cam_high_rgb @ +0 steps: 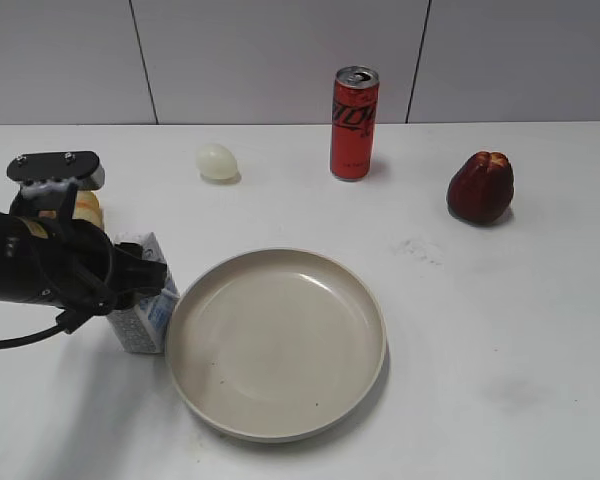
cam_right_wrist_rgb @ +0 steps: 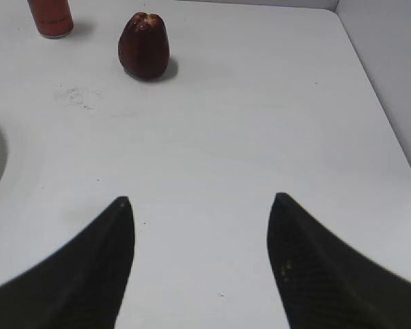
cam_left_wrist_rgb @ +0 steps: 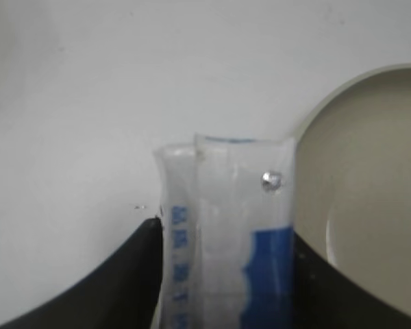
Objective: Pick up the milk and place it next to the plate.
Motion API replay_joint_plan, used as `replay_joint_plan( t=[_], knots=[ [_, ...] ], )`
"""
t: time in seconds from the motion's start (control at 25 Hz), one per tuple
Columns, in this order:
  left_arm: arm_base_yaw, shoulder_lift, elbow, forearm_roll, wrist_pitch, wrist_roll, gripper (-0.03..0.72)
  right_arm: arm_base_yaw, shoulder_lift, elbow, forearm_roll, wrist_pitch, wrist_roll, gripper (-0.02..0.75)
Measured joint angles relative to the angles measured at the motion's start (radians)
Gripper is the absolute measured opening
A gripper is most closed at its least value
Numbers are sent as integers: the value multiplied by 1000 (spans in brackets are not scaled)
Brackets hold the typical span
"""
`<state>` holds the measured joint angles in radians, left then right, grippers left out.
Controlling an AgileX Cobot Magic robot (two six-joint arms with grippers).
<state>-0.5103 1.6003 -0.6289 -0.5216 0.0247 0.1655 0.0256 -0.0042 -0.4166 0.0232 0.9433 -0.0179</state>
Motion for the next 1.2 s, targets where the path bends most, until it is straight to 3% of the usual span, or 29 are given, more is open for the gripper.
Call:
replay_joint_plan(
  t=[0.24,0.44,0.68,0.84,1.0,1.2],
  knots=[
    [0,0,0,2,-6,0,392,0,0,0,0,0,0,467],
    [0,-28,-4,-18,7,0,635,0,0,0,0,0,0,467],
    [33,-193,-113,-33,187,0,690,0,0,0,0,0,0,467],
    [126,-332,-232,30,413,0,690,0,0,0,0,0,0,467],
    [268,-435,-337,207,779,0,675,0,0,0,0,0,0,467],
    [457,-543,-288,320,1038,0,601,0,0,0,0,0,0,467]
  ],
)
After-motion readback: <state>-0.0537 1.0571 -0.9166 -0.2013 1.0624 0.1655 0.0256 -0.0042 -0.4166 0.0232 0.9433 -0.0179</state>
